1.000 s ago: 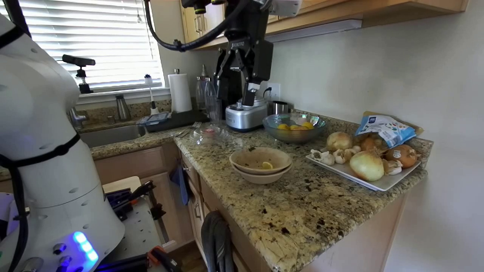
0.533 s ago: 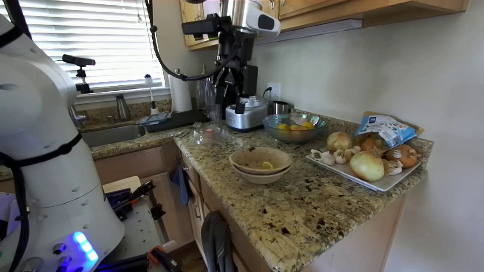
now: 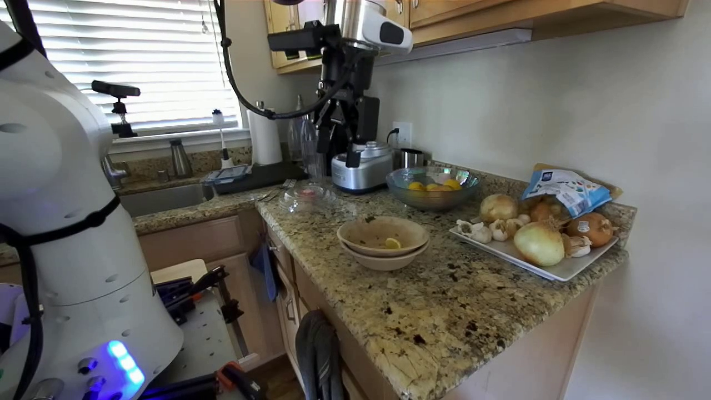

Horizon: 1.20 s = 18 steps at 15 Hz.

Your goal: Unstack the bowls

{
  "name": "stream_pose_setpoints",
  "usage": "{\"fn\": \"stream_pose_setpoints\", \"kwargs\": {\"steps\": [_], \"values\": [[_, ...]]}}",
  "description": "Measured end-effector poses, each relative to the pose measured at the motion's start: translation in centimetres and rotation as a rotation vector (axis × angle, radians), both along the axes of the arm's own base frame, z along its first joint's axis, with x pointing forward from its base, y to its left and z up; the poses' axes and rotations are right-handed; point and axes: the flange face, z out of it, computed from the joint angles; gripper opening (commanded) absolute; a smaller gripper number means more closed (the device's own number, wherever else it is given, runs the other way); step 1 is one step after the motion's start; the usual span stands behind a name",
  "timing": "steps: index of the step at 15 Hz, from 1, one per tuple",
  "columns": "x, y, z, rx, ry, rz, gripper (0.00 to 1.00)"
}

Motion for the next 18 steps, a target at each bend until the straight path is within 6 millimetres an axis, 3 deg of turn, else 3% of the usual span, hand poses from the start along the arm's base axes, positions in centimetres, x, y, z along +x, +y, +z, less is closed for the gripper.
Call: {"fn": "stream_pose_setpoints", "kwargs": {"steps": [4, 11, 18], "values": [[0.5, 0.1, -1.4, 0.054, -0.044, -0.128, 1.00], [0.9, 0.6, -6.0, 0.030, -0.075, -0.333, 1.00], [0.9, 0.6, -6.4, 0.029, -0.065, -0.359, 1.00]]}}
